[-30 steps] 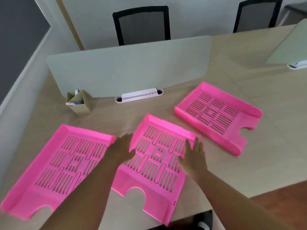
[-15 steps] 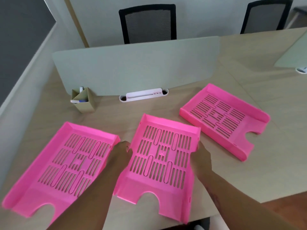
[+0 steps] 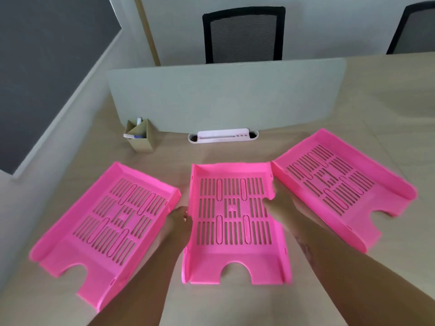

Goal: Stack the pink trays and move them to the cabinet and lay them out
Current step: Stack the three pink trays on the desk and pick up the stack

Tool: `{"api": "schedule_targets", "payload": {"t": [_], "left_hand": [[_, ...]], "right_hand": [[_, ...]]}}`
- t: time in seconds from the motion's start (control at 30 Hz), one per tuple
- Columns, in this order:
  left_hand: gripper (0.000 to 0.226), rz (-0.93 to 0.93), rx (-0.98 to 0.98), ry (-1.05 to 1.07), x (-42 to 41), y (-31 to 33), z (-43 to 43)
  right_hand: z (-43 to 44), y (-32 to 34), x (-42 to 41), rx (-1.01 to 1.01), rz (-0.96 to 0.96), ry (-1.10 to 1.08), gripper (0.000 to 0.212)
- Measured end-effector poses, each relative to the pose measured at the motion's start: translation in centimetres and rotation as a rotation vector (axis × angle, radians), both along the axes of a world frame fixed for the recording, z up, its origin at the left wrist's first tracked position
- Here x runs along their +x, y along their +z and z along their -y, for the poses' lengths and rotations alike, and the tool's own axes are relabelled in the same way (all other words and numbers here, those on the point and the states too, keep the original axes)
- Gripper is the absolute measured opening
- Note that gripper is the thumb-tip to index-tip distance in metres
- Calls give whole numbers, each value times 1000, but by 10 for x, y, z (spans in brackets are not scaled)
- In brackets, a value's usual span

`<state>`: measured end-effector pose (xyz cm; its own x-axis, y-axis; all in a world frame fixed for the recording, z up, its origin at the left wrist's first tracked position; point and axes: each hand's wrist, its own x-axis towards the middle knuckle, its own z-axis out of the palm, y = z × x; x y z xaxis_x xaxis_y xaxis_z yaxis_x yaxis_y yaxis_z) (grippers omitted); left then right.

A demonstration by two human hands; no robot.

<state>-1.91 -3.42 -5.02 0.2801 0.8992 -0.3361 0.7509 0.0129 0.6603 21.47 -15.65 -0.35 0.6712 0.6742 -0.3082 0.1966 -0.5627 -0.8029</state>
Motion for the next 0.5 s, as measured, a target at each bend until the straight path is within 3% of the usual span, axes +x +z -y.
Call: {"api": "schedule_targets", "payload": {"t": [0.1, 0.23, 0.5], "left_hand": [[41, 113, 63, -47, -7, -2, 17], [69, -145, 220, -267, -29, -9, 55], [76, -286, 222, -303, -36, -22, 88]], "right_hand": [[22, -18, -2, -203, 122, 138, 67], [71, -58, -25, -314, 446, 360, 74], [94, -89, -38, -267, 558, 364, 70]]}}
